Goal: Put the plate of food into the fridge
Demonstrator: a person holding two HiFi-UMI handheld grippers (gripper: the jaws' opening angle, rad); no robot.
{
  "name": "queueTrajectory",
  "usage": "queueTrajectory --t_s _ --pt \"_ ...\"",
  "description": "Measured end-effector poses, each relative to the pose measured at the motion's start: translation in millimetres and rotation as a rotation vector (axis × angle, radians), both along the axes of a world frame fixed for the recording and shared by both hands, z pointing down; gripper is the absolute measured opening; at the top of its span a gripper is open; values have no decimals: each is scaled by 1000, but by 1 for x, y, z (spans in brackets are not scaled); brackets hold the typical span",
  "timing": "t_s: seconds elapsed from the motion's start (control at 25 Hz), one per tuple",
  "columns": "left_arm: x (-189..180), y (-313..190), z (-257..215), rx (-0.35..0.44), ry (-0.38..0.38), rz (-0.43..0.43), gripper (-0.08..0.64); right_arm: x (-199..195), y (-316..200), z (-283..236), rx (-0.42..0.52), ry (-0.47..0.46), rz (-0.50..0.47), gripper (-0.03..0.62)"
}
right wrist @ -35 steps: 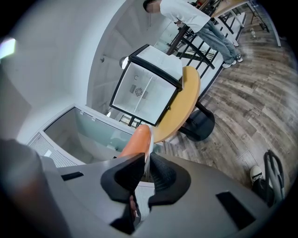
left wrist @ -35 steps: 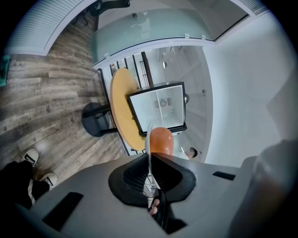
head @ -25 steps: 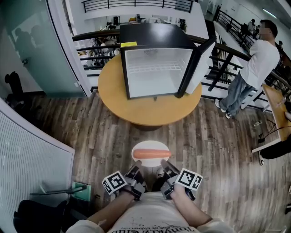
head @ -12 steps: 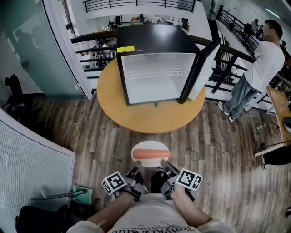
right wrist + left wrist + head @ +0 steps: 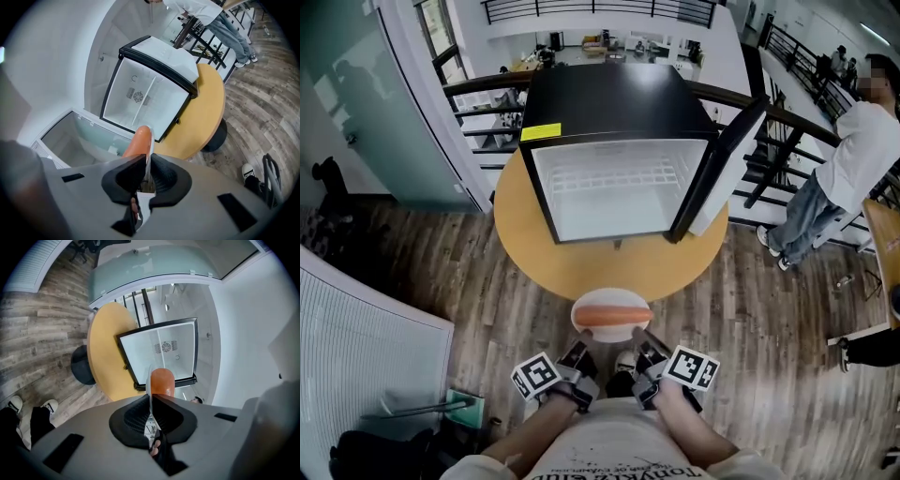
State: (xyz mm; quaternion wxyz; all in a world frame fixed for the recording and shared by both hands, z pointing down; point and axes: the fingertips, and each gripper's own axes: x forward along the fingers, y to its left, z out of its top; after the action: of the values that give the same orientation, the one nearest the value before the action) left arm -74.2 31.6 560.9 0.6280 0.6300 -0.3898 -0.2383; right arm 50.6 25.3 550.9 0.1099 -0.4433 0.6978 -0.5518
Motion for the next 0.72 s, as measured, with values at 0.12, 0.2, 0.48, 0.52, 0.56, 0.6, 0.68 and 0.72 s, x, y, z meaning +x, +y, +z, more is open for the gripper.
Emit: queueTrajectory --t_s 0.12,0.2,0.48,0.52,0.56,0.6,0.68,0.72 --pt "9 -22 -3 4 -1 -25 32 9 -25 -3 7 -1 -26 51" --pt "14 -36 -4 6 -3 -43 32 14 -41 -5 11 -3 -47 51" --pt "30 -70 -8 11 -4 -92 32 29 -80 -9 22 -8 -92 51" --pt "28 -72 -9 9 -5 -96 32 27 -83 -10 21 -12 -95 51" --pt "25 -74 -8 6 -6 -98 32 24 -85 -10 18 -15 -97 51" --pt "22 -76 -8 4 -6 -98 32 21 -87 -10 16 -17 -97 51" --pt "19 -82 -10 13 -1 -93 32 18 -92 -10 12 -21 -93 49" --pt "21 -86 -12 21 4 -88 32 19 -94 -10 11 -23 -91 49"
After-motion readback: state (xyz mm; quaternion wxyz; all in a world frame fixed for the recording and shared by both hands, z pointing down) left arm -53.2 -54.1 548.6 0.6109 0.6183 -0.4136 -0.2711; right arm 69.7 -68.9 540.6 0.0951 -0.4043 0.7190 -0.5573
